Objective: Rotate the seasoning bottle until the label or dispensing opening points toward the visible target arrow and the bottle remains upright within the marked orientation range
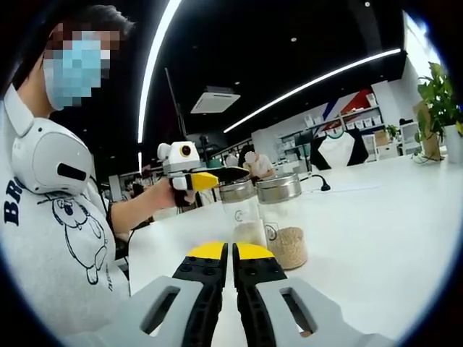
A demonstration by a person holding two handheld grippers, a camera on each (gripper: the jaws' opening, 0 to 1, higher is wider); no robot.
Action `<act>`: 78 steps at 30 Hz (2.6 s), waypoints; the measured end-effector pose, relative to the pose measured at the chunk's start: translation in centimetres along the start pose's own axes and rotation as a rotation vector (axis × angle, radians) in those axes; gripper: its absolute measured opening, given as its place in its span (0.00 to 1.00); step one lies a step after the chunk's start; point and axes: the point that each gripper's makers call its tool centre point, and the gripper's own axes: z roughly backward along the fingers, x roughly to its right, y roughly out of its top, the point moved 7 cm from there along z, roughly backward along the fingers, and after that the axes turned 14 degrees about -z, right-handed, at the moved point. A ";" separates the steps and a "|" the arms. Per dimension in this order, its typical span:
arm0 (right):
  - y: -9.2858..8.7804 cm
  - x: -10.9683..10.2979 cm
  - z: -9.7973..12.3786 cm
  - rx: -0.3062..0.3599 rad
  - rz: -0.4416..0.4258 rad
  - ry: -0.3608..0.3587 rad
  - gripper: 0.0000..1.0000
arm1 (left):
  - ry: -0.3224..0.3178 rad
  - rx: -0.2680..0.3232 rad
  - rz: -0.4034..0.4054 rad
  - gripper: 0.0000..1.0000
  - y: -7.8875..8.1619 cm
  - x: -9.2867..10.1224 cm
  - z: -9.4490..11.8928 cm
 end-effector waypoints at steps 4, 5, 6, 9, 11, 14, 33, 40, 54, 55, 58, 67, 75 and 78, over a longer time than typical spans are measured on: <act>0.0 -0.1 0.0 0.003 -0.006 0.005 0.00 | -0.025 0.004 -0.012 0.49 -0.2 -0.1 -0.4; 0.0 -0.2 0.0 0.001 -0.003 0.007 0.00 | -0.034 0.010 -0.002 0.49 -0.4 -0.3 -0.4; 0.0 -0.2 0.0 0.000 -0.002 0.007 0.00 | -0.046 0.015 0.013 0.49 -0.5 -0.4 -0.5; 0.1 -0.2 0.0 -0.001 -0.002 0.010 0.00 | -0.077 0.041 0.100 0.47 -1.0 -0.9 -0.5; 0.1 -0.2 0.1 -0.003 -0.002 0.011 0.00 | -0.118 0.063 0.148 0.47 -1.3 -1.1 -0.5; 0.0 -0.2 0.1 -0.004 -0.004 0.010 0.00 | -0.127 0.068 0.158 0.48 -1.9 -1.6 -0.5; 0.2 0.3 0.3 0.002 -0.008 0.004 0.00 | -0.198 -0.010 0.060 0.41 -2.3 -0.5 -1.3; 0.0 0.3 0.5 0.008 -0.013 -0.005 0.00 | -0.176 0.004 0.068 0.41 -2.4 -0.4 -1.2; 0.1 0.2 0.3 0.021 -0.015 -0.017 0.00 | -0.015 0.000 0.092 0.41 -2.3 0.6 -1.1; 0.1 0.1 0.3 0.022 -0.015 -0.017 0.00 | -0.008 -0.005 0.096 0.41 -2.3 0.7 -1.2; 0.1 0.2 0.4 0.026 -0.014 -0.020 0.00 | 0.032 -0.028 0.092 0.41 -2.1 0.8 -1.2; 0.2 0.3 0.5 0.035 -0.017 -0.021 0.00 | 0.120 -0.029 0.095 0.41 -2.2 1.3 -1.2; 0.3 0.4 0.7 0.043 -0.020 -0.028 0.00 | 0.158 -0.030 0.095 0.41 -2.2 1.4 -1.2; 0.3 0.3 0.7 0.044 -0.020 -0.029 0.00 | 0.155 -0.033 0.093 0.41 -2.1 1.4 -1.2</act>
